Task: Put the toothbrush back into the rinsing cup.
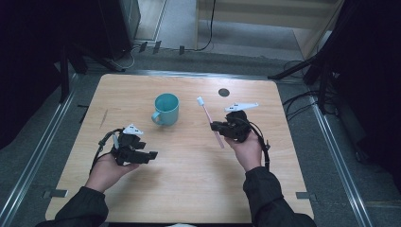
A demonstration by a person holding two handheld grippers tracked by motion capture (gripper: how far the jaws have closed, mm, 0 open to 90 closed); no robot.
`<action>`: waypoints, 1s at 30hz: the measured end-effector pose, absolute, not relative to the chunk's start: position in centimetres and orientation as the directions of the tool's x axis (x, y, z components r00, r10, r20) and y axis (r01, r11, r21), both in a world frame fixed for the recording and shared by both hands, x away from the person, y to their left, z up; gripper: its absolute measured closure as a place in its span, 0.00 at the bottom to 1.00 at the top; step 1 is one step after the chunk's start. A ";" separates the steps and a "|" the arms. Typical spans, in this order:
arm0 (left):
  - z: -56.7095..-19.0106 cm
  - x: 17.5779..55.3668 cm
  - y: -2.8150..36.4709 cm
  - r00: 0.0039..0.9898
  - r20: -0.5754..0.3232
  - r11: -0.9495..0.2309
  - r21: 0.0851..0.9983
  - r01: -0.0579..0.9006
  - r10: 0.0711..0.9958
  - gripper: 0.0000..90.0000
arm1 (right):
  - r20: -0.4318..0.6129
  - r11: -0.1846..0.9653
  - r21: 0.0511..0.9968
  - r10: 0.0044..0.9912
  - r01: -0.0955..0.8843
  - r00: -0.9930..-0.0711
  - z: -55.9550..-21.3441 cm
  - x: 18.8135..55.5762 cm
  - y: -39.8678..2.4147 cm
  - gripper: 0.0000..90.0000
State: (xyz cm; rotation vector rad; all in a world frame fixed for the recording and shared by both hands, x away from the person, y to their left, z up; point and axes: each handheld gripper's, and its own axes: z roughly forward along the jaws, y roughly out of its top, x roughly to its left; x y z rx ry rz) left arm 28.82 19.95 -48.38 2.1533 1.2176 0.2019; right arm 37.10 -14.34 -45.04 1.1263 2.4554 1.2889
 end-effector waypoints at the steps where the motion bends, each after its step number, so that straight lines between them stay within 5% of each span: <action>1: -48.4 28.8 20.0 0.555 -0.177 -0.355 0.604 0.713 0.813 0.39 | 0.190 0.354 0.766 0.673 0.537 -0.715 -44.9 37.1 -14.2 0.94; 30: -48.4 28.9 20.5 0.544 -0.188 -0.337 0.609 0.718 0.818 0.39 | 0.180 0.298 0.835 0.645 0.462 -0.742 -42.3 38.1 -12.4 0.94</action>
